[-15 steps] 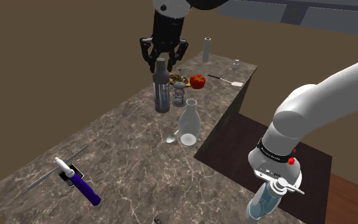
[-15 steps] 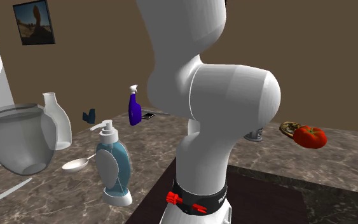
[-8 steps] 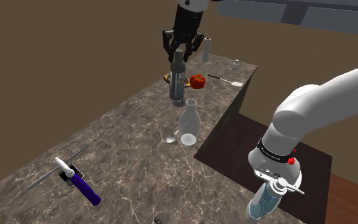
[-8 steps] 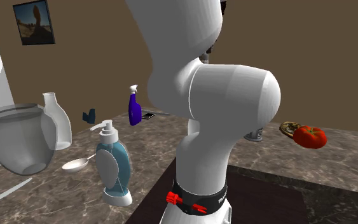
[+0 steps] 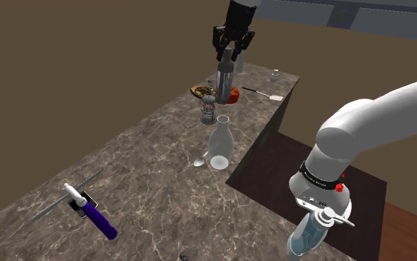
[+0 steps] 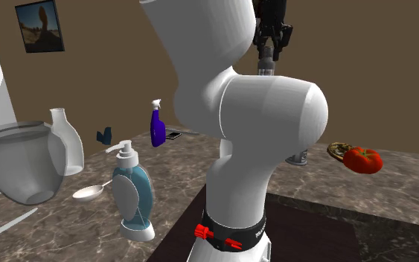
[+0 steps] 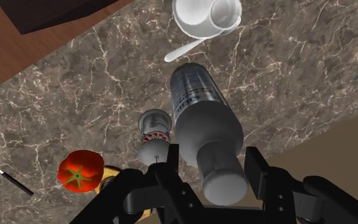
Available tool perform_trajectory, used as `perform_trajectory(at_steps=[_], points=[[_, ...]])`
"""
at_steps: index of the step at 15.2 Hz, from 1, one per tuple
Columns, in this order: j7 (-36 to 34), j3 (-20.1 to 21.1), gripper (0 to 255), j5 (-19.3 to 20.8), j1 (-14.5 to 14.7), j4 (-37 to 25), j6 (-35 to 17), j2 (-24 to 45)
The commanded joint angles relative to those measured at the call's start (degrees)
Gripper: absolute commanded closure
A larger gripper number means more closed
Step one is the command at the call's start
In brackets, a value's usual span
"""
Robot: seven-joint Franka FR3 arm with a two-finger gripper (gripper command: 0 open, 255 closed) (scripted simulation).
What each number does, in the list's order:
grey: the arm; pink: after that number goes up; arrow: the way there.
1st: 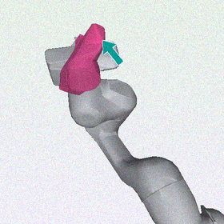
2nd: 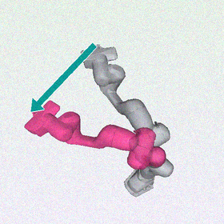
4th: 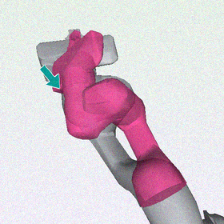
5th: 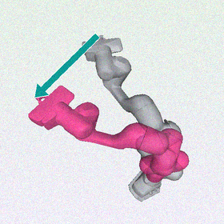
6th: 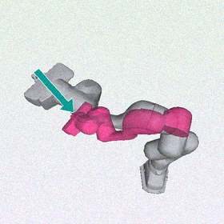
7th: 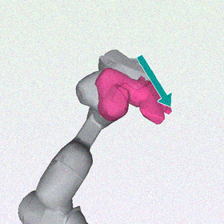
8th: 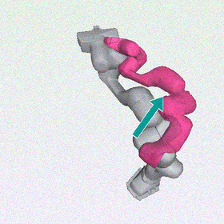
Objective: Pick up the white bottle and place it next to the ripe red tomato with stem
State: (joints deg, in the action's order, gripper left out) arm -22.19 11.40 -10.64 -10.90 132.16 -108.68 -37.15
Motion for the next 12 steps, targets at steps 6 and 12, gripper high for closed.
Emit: perform_trajectory(at_steps=[6,12], points=[[9.7,-8.2,255,2.9,-3.1,-1.2,0.0,2.4],[17.9,-15.0,255,4.8,-5.6,-4.7,0.1,6.7]])
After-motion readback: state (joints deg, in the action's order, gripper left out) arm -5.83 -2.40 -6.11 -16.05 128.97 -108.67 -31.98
